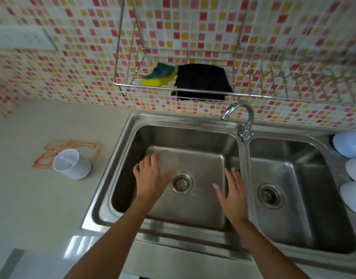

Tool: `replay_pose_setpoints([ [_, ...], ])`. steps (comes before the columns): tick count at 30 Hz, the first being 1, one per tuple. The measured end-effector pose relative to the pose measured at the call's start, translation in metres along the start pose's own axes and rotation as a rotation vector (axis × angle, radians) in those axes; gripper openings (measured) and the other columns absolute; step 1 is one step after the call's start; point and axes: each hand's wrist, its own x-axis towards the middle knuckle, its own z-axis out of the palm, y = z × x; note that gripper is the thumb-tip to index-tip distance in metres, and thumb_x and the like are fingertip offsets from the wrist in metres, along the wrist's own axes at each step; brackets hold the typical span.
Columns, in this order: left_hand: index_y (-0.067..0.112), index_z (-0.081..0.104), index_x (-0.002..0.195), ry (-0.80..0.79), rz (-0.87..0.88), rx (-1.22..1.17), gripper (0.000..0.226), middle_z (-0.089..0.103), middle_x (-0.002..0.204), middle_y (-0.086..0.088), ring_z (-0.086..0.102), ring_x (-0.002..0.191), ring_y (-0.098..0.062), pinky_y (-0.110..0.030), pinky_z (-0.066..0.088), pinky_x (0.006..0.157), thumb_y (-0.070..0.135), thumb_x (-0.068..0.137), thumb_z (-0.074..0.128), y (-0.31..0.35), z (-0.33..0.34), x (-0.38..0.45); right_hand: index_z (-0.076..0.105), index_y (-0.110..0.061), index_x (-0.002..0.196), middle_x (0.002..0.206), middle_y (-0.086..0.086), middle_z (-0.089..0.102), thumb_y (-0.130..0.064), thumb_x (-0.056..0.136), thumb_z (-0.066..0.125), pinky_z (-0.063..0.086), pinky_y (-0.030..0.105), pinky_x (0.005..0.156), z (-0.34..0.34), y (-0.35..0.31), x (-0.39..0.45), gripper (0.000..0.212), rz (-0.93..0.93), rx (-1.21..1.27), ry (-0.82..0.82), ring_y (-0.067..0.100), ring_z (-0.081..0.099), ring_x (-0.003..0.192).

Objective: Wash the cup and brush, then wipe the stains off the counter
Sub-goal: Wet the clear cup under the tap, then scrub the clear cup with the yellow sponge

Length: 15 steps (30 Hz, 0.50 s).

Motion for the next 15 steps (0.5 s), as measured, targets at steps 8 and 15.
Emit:
replay_pose_setpoints([
  [8, 0.013, 0.045, 0.131, 0.229, -0.081, -0.206, 0.077, 0.057, 0.124, -0.007, 0.053, 0.117, -0.03, -0.05, 0.035, 0.101, 0.052, 0.069, 0.07, 0.009, -0.077, 0.021, 0.063, -0.011, 0.122, 0.12, -0.002, 0.061, -0.027, 0.097, 0.049, 0.037, 0.016, 0.102, -0.083, -0.179, 0.065, 0.033, -0.493, 0.417, 0.309, 0.002, 0.049, 0.114],
  [15, 0.018, 0.037, 0.136, 0.245, -0.157, -0.362, 0.085, 0.051, 0.132, -0.002, 0.047, 0.122, -0.024, -0.048, 0.033, 0.106, 0.049, 0.066, 0.076, 0.0, -0.126, 0.051, 0.066, -0.015, 0.115, 0.118, 0.002, 0.062, -0.004, 0.095, 0.05, 0.047, 0.034, 0.094, -0.143, -0.284, 0.175, 0.028, -0.558, 0.231, 0.041, 0.019, 0.056, 0.109],
])
